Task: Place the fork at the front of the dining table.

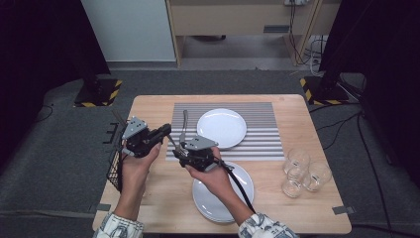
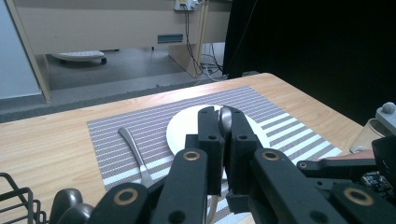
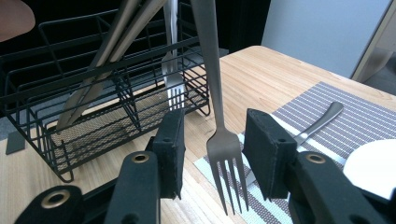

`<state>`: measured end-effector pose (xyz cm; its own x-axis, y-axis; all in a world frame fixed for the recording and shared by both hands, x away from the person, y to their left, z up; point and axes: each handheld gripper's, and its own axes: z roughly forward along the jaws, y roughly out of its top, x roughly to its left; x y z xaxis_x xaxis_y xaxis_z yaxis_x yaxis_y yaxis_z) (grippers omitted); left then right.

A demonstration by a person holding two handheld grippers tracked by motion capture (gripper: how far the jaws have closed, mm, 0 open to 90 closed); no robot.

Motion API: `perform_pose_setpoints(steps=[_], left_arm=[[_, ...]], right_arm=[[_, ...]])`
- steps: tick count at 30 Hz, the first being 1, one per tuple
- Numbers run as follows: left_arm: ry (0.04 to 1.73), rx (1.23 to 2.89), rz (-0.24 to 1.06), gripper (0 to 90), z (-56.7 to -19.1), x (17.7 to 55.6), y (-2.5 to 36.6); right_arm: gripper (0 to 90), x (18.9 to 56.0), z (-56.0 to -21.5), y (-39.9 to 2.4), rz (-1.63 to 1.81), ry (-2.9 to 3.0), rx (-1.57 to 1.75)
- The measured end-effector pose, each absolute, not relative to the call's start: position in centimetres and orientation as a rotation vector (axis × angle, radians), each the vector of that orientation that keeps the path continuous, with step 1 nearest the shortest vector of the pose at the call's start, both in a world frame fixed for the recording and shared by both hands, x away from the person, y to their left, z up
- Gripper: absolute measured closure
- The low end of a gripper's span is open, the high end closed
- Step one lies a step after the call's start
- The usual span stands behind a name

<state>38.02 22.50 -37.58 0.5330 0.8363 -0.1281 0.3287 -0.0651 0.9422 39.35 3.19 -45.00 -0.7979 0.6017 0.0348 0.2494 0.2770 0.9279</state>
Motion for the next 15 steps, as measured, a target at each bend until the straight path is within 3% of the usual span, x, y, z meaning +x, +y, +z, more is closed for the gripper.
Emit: perform_pose_setpoints(steps=[15], left_arm=[[0.994, 1.665, 0.555, 86.2, -37.73, 37.93, 21.84]], right_arm=[[57.1, 39.42, -44.41, 3.42, 1.525, 2.221, 0.768]])
